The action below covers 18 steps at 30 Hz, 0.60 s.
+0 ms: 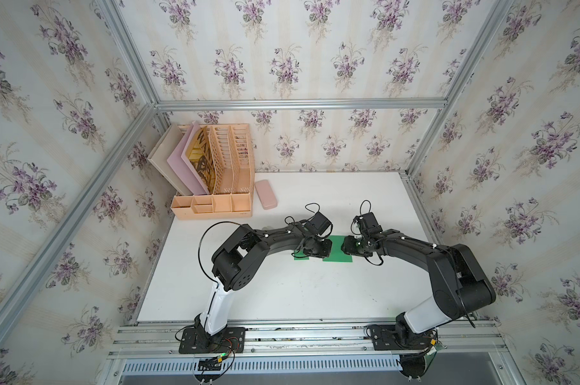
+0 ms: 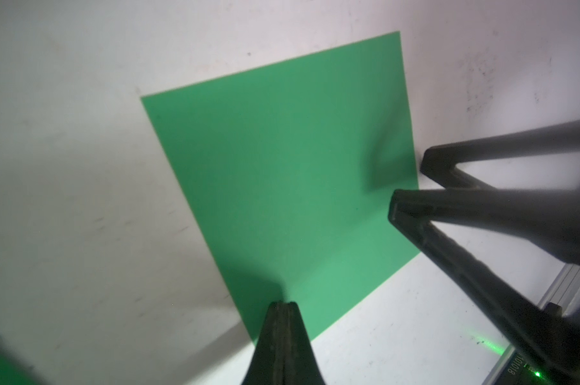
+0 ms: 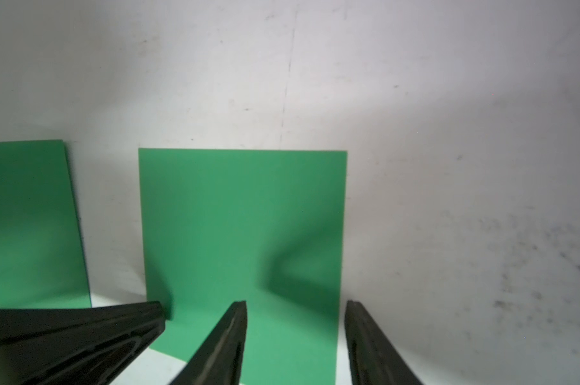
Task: Fold the square paper along the opposite sides
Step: Pick up the paper from the center of the board.
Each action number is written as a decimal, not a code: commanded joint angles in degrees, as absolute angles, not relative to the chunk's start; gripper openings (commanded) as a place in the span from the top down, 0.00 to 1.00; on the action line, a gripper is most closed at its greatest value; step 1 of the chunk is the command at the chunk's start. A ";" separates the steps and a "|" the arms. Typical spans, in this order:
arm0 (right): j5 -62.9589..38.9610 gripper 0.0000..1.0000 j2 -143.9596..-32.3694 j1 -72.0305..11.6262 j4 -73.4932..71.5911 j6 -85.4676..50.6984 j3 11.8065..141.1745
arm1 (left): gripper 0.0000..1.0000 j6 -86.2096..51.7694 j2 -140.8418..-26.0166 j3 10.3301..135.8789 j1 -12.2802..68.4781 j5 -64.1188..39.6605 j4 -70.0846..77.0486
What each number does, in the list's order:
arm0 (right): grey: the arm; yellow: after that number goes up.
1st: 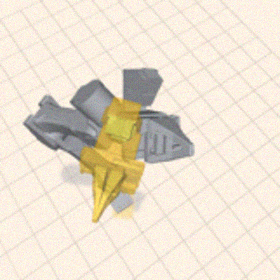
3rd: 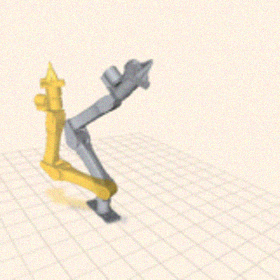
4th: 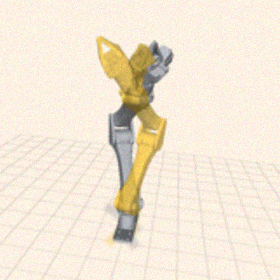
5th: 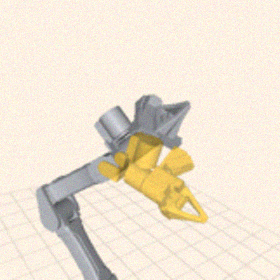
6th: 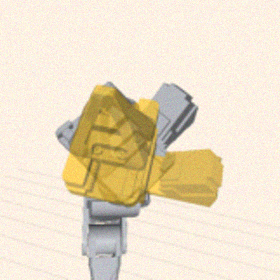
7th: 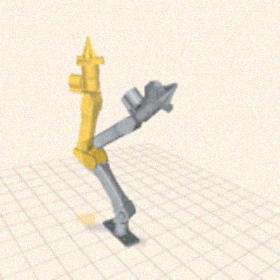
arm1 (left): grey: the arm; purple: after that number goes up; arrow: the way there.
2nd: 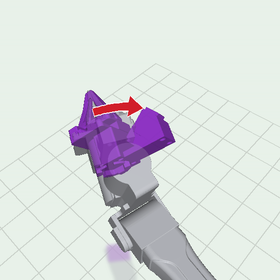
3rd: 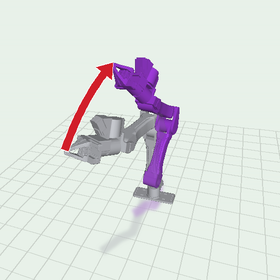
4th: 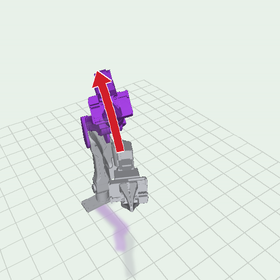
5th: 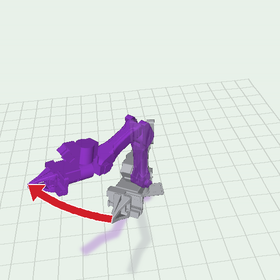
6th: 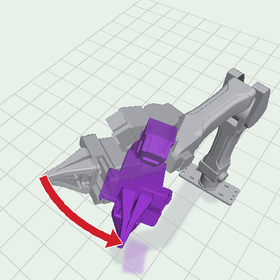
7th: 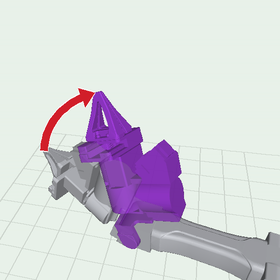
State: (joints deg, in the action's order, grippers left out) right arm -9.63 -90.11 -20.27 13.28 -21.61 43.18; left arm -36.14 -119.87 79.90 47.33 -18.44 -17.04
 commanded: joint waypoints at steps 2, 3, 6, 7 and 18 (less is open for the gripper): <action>-11.80 0.46 -90.64 -20.39 16.33 -21.53 41.75 | 1.00 -35.22 -120.46 79.87 47.37 -17.89 -17.67; -12.07 0.46 -90.62 -20.39 16.11 -21.60 41.31 | 1.00 -35.10 -120.52 79.98 47.29 -17.83 -17.66; -12.95 0.45 -90.45 -20.39 15.39 -21.77 40.30 | 1.00 -34.85 -120.85 80.33 47.35 -17.75 -17.75; -13.17 0.45 -90.42 -20.37 15.25 -21.75 40.05 | 1.00 -34.81 -121.08 80.46 47.33 -17.75 -17.71; -14.99 0.42 -90.78 -20.39 14.18 -21.67 39.71 | 1.00 -34.05 -121.82 81.65 47.36 -17.40 -18.50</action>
